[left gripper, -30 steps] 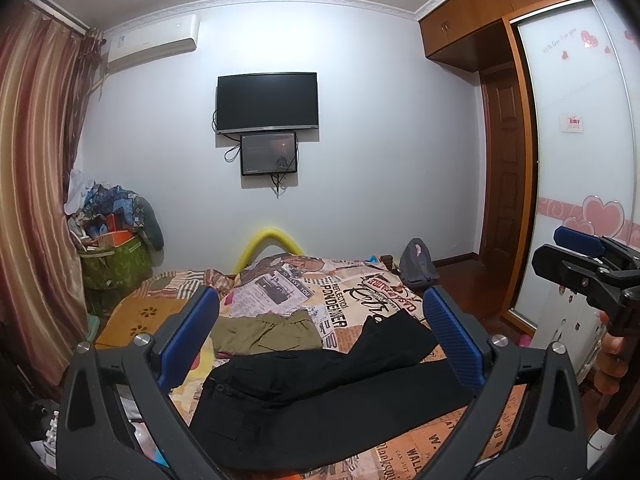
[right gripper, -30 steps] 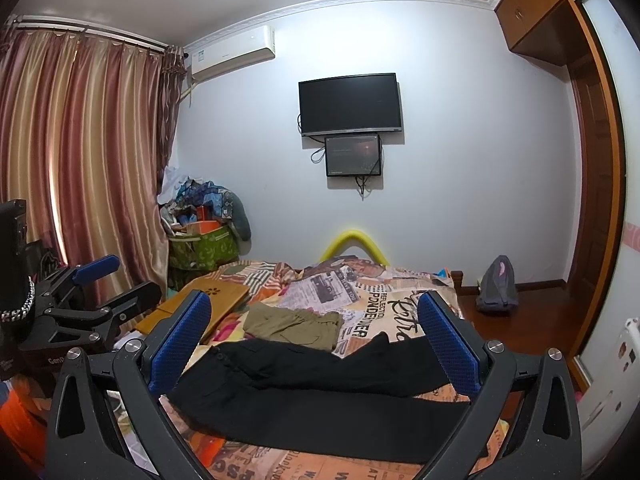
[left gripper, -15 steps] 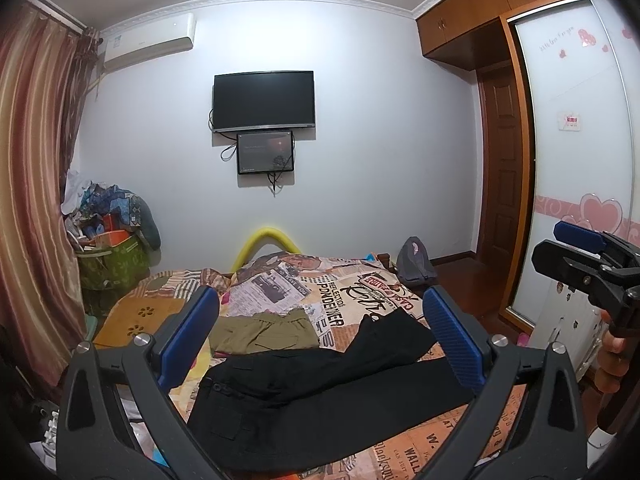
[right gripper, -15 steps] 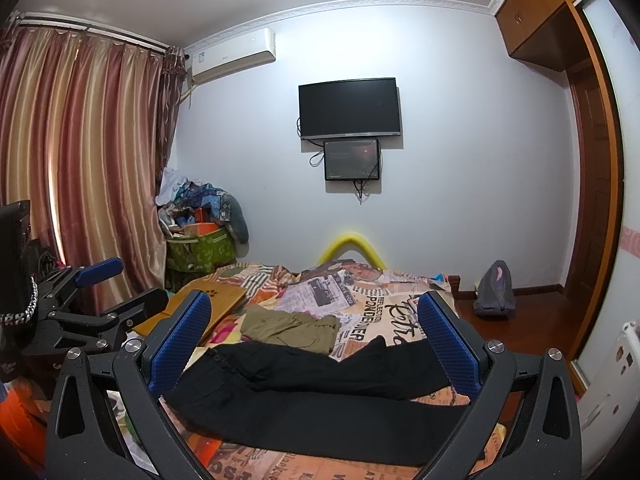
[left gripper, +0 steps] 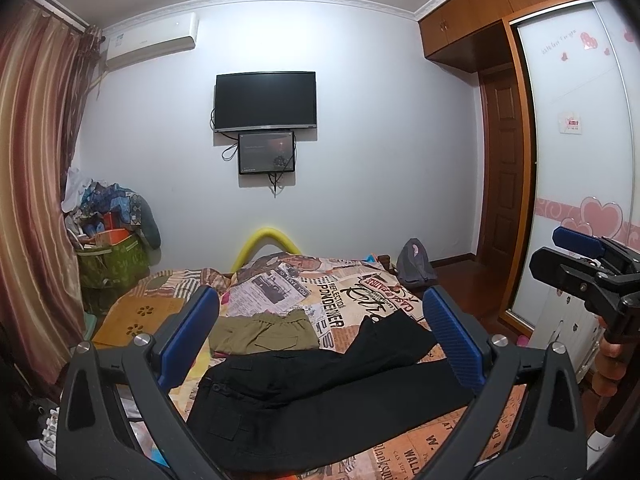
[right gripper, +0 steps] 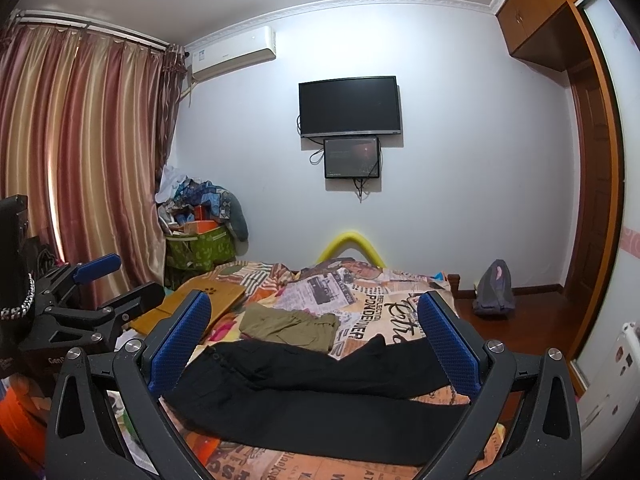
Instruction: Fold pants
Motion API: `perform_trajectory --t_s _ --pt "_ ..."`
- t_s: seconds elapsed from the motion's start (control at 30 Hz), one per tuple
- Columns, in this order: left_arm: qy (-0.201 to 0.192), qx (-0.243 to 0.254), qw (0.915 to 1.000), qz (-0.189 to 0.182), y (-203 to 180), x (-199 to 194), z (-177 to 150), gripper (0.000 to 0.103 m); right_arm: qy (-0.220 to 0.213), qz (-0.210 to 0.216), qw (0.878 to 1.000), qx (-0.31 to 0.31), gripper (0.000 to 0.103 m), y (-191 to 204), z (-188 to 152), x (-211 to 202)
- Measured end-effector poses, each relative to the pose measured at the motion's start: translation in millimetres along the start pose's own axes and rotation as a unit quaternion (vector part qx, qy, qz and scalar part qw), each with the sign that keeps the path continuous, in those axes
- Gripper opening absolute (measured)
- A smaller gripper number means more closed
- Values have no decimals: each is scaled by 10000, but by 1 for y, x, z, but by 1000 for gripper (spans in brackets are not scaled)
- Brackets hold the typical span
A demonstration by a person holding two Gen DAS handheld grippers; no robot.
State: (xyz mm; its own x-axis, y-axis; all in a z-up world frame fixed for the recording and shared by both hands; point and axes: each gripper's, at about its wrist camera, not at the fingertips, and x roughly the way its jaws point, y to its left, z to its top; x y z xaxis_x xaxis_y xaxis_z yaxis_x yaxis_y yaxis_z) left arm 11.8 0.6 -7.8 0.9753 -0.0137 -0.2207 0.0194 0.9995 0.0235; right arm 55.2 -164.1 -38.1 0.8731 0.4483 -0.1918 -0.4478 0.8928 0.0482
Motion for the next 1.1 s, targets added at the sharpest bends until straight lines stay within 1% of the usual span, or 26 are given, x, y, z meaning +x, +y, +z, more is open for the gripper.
perform_trajectory --t_s 0.27,0.37,0.5,0.7,0.9,0.97,1.1 --pt "35 -82 10000 9 4 4 -3 103 84 30 10000 32 103 -4 -4 7" --pt "93 -122 9999 16 7 10 -5 103 164 57 9998 32 103 -6 -7 14" --pt "188 -121 9997 126 13 24 -10 103 345 88 9994 2 103 -11 -12 29" --pt "505 -200 9980 319 32 67 -20 103 746 188 9970 -22 103 -24 -24 63" --pt "987 -291 9931 564 65 127 -34 103 1250 90 9921 -47 103 -43 -40 109" --pt "1086 -380 9912 654 79 148 -41 103 1432 120 9896 -44 103 -51 -46 126" --pt "1309 -412 9872 808 103 193 -58 103 1641 107 9864 -54 103 -65 -54 151"
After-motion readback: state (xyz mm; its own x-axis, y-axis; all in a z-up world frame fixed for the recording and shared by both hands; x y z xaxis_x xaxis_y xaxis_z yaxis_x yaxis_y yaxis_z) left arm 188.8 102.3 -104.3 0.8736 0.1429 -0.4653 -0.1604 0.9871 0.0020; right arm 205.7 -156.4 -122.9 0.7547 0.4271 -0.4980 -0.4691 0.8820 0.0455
